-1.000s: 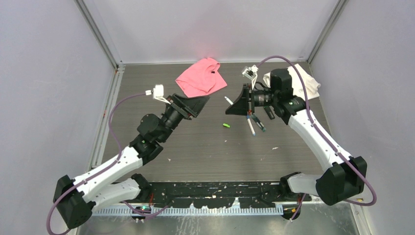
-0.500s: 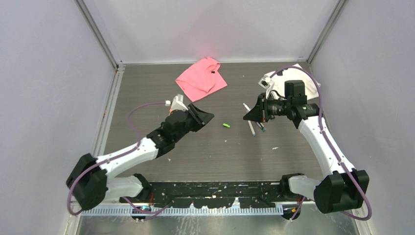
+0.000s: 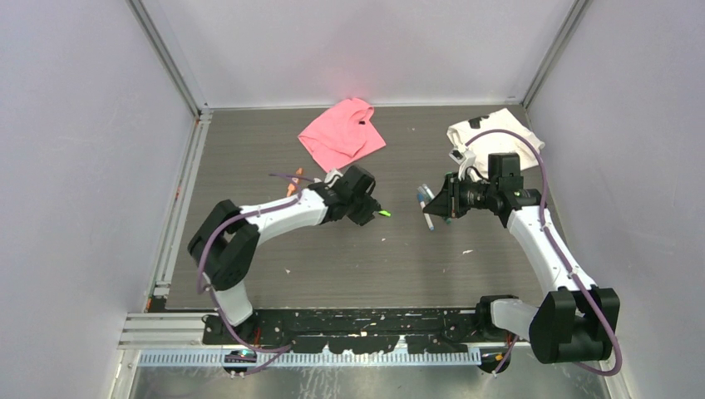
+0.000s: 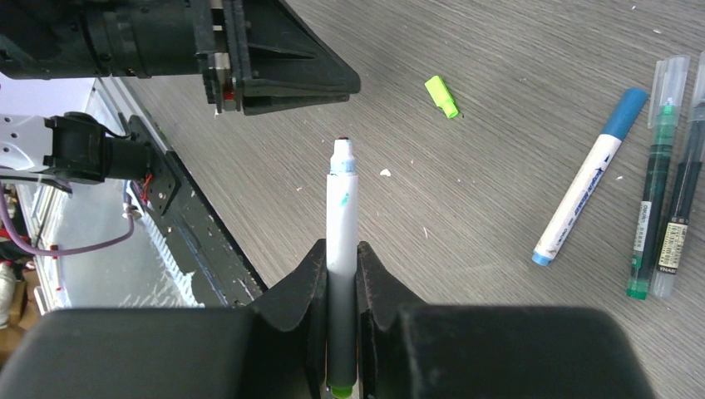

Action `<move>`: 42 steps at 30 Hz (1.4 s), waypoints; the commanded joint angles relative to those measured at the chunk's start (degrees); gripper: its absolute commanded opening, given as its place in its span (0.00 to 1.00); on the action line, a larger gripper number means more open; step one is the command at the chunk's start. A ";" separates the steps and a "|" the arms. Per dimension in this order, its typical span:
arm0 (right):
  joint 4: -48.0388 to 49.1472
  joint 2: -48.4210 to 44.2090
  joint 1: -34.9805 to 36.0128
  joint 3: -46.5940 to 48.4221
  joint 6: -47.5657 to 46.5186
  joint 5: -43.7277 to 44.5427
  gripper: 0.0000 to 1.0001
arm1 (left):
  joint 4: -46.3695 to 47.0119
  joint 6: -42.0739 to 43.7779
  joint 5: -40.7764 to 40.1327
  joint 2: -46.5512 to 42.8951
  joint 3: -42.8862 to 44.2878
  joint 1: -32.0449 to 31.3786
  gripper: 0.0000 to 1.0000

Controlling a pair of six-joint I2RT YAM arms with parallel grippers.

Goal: Insert the pens into the pen caps
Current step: Insert the pen cap onto the pen.

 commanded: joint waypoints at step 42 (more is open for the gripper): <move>7.52 -4.08 -0.39 -3.32 3.67 -3.64 0.01 | -48.43 -9.13 2.41 37.64 50.63 1.98 0.34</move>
